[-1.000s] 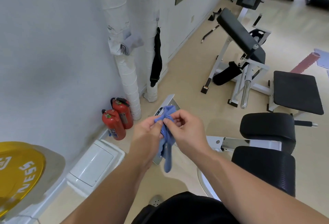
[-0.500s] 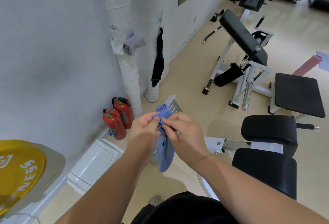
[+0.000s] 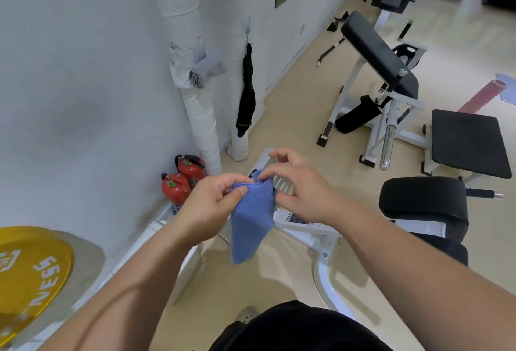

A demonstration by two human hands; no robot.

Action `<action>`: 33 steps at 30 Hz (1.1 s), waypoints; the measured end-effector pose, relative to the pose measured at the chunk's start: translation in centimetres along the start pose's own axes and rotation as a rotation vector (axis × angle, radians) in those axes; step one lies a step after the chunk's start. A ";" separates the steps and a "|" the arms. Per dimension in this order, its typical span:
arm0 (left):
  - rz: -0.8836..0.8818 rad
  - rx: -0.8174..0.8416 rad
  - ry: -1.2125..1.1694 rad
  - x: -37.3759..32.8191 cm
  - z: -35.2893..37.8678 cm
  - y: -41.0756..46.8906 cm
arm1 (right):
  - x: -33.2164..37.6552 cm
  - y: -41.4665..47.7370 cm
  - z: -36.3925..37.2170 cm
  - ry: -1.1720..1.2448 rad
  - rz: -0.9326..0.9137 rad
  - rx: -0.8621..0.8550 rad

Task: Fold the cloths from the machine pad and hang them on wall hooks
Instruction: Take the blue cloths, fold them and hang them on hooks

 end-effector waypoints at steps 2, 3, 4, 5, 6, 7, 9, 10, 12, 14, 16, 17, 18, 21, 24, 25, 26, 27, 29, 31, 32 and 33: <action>0.015 0.039 0.100 -0.3 -0.7 0.4 | -0.3 0.7 0.2 -0.053 -0.005 0.112; 0.011 0.050 0.117 -0.4 -0.9 0.5 | -0.4 0.9 0.1 -0.061 0.001 0.145; 0.009 0.059 0.130 -0.5 -1.2 0.7 | -0.4 1.1 0.0 -0.070 0.009 0.167; 0.011 0.070 0.138 -0.7 -1.3 0.8 | -0.5 1.3 0.0 -0.085 0.014 0.186; 0.013 0.076 0.139 -0.8 -1.5 0.8 | -0.6 1.4 0.0 -0.105 0.022 0.211; 0.014 0.076 0.129 -1.0 -1.7 0.9 | -0.8 1.5 0.1 -0.126 0.029 0.239; 0.012 0.057 0.116 -1.1 -2.3 0.9 | -1.2 1.5 0.4 -0.160 0.046 0.290; 0.002 0.041 0.115 -0.9 -2.6 0.9 | -1.3 1.4 0.4 -0.156 0.049 0.301; -0.029 0.016 0.124 -0.1 -3.4 1.0 | -1.4 1.3 -0.4 -0.102 0.063 0.262; -0.056 0.000 0.159 0.8 -3.9 1.0 | -1.2 1.2 -1.8 -0.009 0.088 0.171; -0.068 -0.024 0.179 1.2 -4.2 1.0 | -0.6 1.0 -2.8 0.096 0.086 0.105; -0.076 -0.033 0.181 1.4 -4.2 1.0 | -0.2 0.9 -3.1 0.137 0.069 0.078; -0.088 -0.036 0.170 1.4 -4.2 1.2 | 0.2 0.9 -3.4 0.179 0.047 0.052; -0.146 0.032 -0.033 1.8 -4.3 1.9 | 1.1 1.0 -4.2 0.369 0.026 -0.020; -0.165 0.115 -0.226 1.1 -4.7 2.6 | 2.1 0.8 -5.2 0.624 -0.022 -0.028; -0.149 0.158 -0.254 0.2 -4.8 2.9 | 2.4 0.6 -5.6 0.676 -0.034 -0.029; -0.133 0.222 -0.271 -0.9 -4.6 3.1 | 2.5 0.5 -6.1 0.712 -0.048 -0.032; -0.117 0.295 -0.263 -2.1 -4.3 3.5 | 2.6 0.3 -6.4 0.740 -0.061 -0.033; -0.065 0.427 -0.189 -5.3 -3.3 4.1 | 2.6 0.2 -7.1 0.781 -0.082 -0.025; -0.004 0.514 -0.116 -8.1 -1.9 5.3 | 2.1 0.2 -7.5 0.812 -0.085 -0.021; 0.024 0.549 -0.064 -9.1 -1.1 5.9 | 1.7 0.3 -7.7 0.830 -0.082 -0.025; 0.044 0.570 0.005 -9.9 -0.4 6.6 | 1.0 0.3 -8.0 0.853 -0.073 -0.038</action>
Point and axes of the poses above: each hand's wrist, its own y-axis towards the middle knuckle, its own z-axis out of the palm, x = y × z, the point moved 7 cm from there along y, towards the middle knuckle, and after that the axes turned 7 degrees about x, right-handed, at the moved point
